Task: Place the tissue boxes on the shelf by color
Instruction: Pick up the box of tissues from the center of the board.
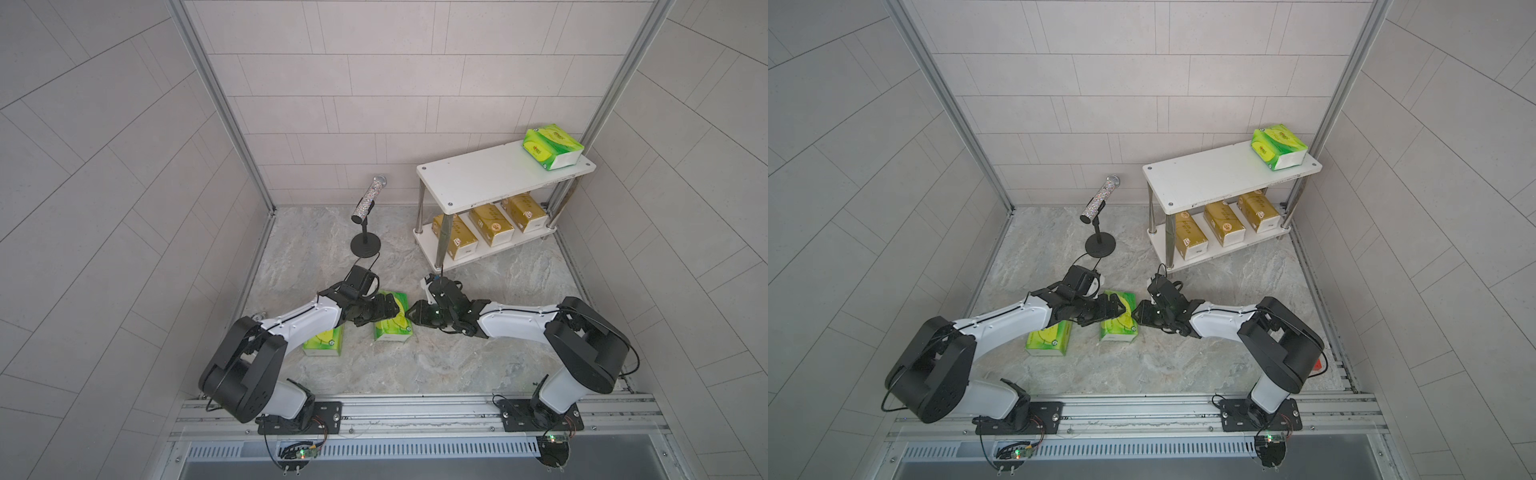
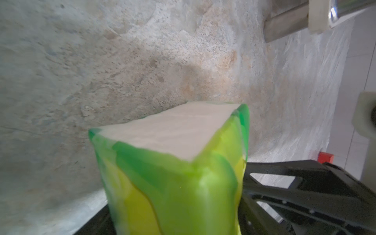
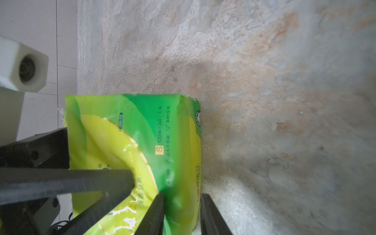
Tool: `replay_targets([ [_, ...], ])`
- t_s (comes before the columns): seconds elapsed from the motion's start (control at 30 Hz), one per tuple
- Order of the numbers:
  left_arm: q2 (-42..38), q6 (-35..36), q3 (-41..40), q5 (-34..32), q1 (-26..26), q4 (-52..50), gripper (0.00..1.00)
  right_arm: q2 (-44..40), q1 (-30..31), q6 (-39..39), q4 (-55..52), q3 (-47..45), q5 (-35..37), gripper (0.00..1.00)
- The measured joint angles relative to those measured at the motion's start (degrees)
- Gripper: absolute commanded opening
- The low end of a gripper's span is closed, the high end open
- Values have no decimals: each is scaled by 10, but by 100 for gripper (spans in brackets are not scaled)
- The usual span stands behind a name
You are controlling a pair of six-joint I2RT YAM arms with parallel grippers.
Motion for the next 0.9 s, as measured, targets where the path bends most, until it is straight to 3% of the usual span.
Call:
replay_targets([
  [0.2, -3, -26, -2, 5, 1, 13, 64, -1, -2, -15, -15, 4, 5, 41],
  [0.5, -34, -71, 10, -28, 8, -38, 62, -87, -3, -96, -102, 3, 51, 66],
  [0.7, -41, -115, 59, -42, 31, -113, 61, -236, 27, -237, -136, 5, 89, 79],
  [0.9, -66, -173, 109, -36, 49, -174, 61, -295, 129, -423, -142, 4, 163, 85],
])
